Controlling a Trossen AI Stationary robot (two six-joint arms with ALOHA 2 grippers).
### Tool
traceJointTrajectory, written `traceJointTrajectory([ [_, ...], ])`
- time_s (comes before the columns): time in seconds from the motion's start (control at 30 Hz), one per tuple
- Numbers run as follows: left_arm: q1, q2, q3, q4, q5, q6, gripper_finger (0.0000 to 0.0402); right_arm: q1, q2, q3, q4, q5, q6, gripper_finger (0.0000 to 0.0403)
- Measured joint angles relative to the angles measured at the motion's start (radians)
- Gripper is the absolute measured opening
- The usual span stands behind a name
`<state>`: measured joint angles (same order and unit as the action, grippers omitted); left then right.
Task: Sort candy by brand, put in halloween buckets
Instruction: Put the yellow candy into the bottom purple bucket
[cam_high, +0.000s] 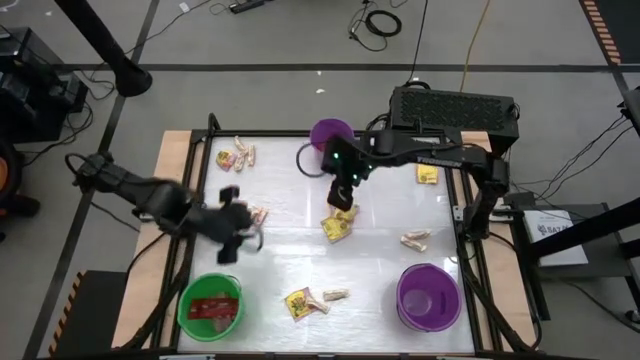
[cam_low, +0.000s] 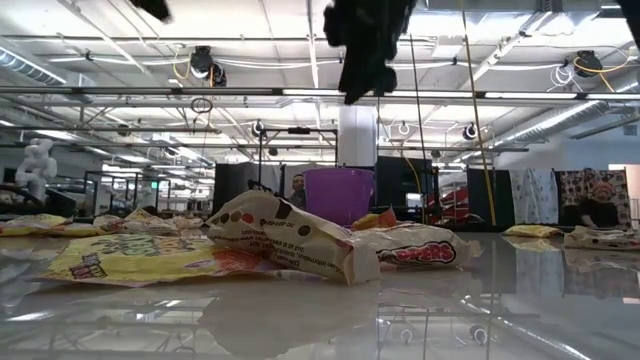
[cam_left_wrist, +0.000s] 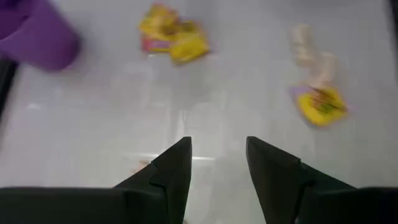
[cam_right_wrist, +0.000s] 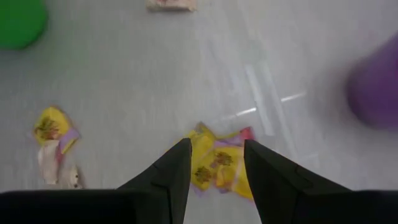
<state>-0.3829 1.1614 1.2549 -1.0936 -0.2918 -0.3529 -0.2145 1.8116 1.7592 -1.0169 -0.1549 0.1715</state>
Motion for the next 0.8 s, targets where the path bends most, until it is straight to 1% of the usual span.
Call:
traceJointTrajectory([
  [0.07,0.092,-0.006,-0.007,0.023,0.026,0.043,0.0161,-0.025,0.019,0.0,0.002,0.003,-0.017,0.0141],
  [0.17,0.196,-0.031,-0.038,0.063,0.052,0.081,0.0161,-0.044,0.046,-0.006,0.001,0.01,-0.07,0.0141],
  [0.27,0.268,-0.083,-0.094,0.115,0.088,0.113,0.0161,-0.052,0.081,-0.024,0.01,0.001,-0.115,0.0141],
  [0.37,0.327,-0.169,-0.189,0.224,0.135,0.137,0.0161,-0.063,0.119,-0.062,0.008,-0.016,-0.086,0.0141],
  [0.47,0.396,-0.234,-0.305,0.4,0.244,0.198,0.0161,-0.065,0.147,-0.098,0.014,-0.016,-0.027,0.0141],
  [0.57,0.463,-0.25,-0.396,0.549,0.343,0.218,0.0161,-0.056,0.152,-0.113,0.042,-0.035,0.092,0.0141],
  [0.7,0.549,-0.222,-0.456,0.631,0.461,0.327,0.0161,-0.017,0.144,-0.113,0.046,0.012,0.198,0.0141],
  [0.73,0.573,-0.211,-0.463,0.65,0.495,0.341,0.0161,-0.002,0.144,-0.113,0.045,0.025,0.211,0.0141],
  [0.8,0.616,-0.187,-0.468,0.673,0.579,0.359,0.0161,0.026,0.144,-0.117,0.049,0.019,0.216,0.0141],
])
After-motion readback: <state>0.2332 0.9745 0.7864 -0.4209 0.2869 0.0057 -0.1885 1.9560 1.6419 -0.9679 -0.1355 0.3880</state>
